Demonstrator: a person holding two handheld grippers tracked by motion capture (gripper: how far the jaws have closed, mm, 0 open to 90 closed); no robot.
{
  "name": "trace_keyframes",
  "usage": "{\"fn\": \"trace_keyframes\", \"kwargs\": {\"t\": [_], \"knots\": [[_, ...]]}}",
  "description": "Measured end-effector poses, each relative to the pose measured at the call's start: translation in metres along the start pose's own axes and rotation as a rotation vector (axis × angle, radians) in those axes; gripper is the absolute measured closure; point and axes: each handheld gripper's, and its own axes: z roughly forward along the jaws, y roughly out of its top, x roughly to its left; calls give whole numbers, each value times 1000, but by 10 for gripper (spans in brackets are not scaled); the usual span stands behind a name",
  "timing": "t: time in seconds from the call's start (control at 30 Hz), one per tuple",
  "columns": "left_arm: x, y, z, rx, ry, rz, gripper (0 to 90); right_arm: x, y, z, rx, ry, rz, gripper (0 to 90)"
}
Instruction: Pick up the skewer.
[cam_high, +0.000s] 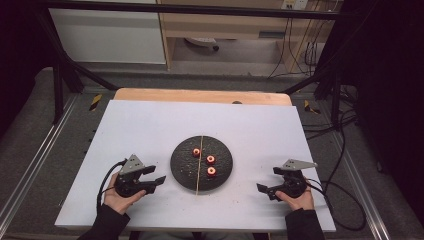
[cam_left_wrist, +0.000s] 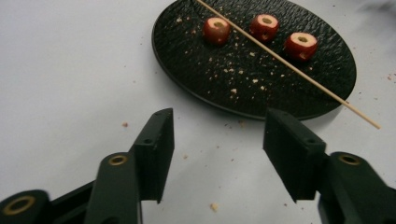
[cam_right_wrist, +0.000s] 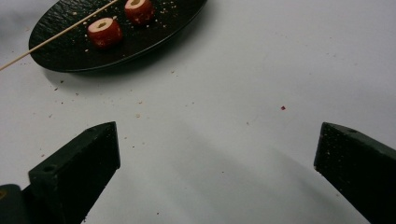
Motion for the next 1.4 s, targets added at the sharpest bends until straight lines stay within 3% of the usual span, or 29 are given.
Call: {"fn": "trace_keyframes", "kwargs": {"t": [0.3,0.7,1.1,1.4], "knots": [[-18,20,9,2,-41,16,669,1,0,0,2,-1,-3,12],[-44,40,38,43,-107,45,877,1,0,1,1,-2,-1,13],[-70,44,74,101,-161,69,896,1,0,1,5,-1,-3,13],[-76,43,84,141,-170,80,897,1,0,1,7,0,-5,13]]}}
